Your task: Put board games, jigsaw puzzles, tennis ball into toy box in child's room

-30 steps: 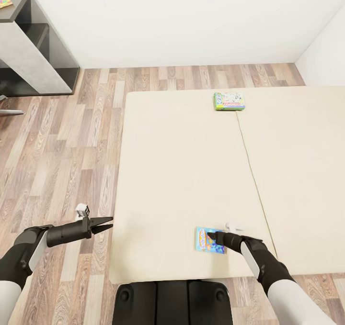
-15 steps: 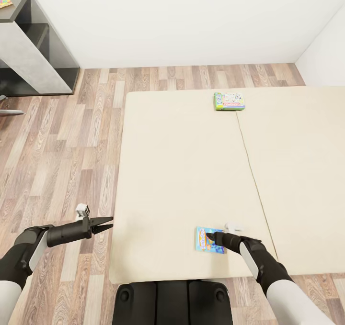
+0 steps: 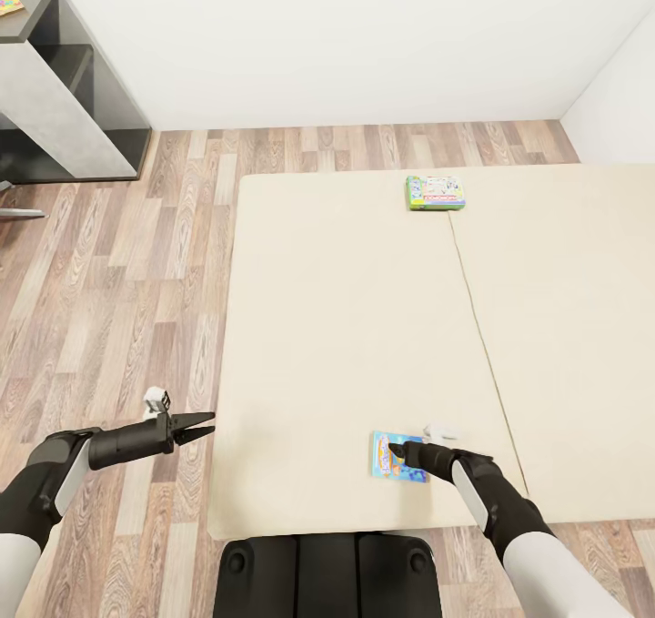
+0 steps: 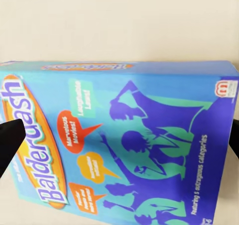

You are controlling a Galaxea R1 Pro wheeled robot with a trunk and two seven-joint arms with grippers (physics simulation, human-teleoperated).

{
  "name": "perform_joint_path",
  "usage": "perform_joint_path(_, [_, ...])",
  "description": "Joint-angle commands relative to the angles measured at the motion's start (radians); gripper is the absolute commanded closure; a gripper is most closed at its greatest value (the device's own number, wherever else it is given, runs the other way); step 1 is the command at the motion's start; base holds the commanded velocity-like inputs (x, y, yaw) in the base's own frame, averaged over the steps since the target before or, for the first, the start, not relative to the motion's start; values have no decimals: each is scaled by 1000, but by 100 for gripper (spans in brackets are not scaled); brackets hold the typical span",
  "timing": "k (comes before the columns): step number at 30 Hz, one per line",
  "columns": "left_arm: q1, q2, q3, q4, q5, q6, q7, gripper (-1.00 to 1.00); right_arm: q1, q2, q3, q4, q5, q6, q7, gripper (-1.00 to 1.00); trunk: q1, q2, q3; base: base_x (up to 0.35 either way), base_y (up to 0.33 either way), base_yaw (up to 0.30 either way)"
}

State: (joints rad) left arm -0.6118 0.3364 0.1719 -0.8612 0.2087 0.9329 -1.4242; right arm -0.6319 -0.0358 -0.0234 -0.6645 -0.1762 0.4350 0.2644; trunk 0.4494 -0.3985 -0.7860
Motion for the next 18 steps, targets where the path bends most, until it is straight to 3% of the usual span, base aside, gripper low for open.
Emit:
perform_joint_path(1, [0,0,0,0,1,10,-2,-100,0,0,-2,-1,-5,7,2,-100,1,-1,-1,0,4,0])
perform_joint_path(18, [0,0,-1,1,1,10,-2,-100,0,2,-1,-1,-4,8,2,-100,1,-1,-1,0,0,0])
